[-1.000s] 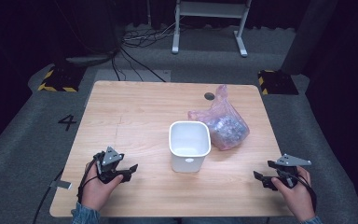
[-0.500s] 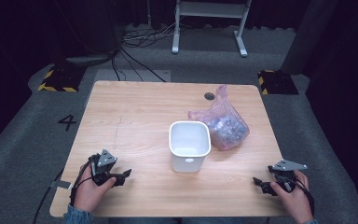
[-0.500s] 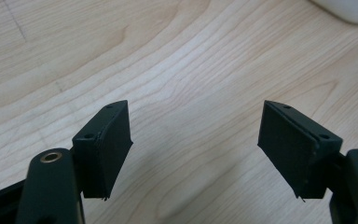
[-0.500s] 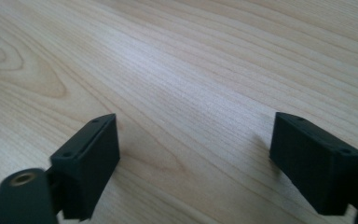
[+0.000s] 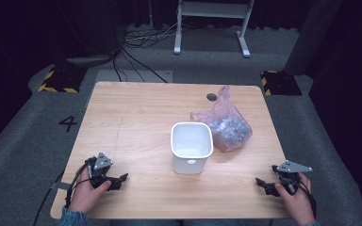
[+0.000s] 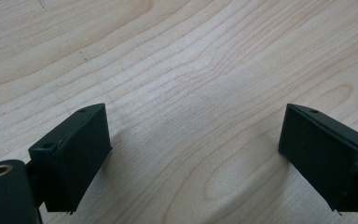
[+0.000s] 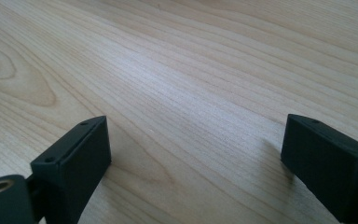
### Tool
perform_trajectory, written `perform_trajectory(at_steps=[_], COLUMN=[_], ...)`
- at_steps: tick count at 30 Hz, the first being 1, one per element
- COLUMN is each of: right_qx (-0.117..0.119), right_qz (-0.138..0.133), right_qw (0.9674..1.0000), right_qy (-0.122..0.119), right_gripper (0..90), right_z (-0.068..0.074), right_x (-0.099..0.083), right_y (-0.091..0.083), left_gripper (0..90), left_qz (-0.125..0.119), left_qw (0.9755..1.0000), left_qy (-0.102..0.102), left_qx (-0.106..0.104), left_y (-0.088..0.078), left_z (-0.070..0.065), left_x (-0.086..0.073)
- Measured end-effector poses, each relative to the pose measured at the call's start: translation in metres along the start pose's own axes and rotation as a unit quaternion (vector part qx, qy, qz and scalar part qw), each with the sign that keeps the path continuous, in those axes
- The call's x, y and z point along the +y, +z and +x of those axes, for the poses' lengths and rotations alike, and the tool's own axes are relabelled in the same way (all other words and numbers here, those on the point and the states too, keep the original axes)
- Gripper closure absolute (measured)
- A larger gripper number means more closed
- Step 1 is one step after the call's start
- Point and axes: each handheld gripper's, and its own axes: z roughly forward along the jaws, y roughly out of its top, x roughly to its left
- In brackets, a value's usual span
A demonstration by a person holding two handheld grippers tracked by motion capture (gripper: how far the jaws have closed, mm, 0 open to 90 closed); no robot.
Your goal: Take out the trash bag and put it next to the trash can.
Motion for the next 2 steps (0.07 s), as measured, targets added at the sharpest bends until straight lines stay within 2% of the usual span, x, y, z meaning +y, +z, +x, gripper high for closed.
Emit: perform_trajectory(at_steps=[2], right_qx=[0.0], right_qz=[0.0], right_qw=[1.0], right_qy=[0.0], right_gripper=[8.0], right_z=[-0.0001], right_x=[0.0], right_y=[0.0], left_gripper=[7.6], left_qz=[0.001], left_qw=[1.0], left_qy=[0.003], left_qx=[0.001], left_y=[0.0003], left_z=[0.0002], left_x=[0.0003])
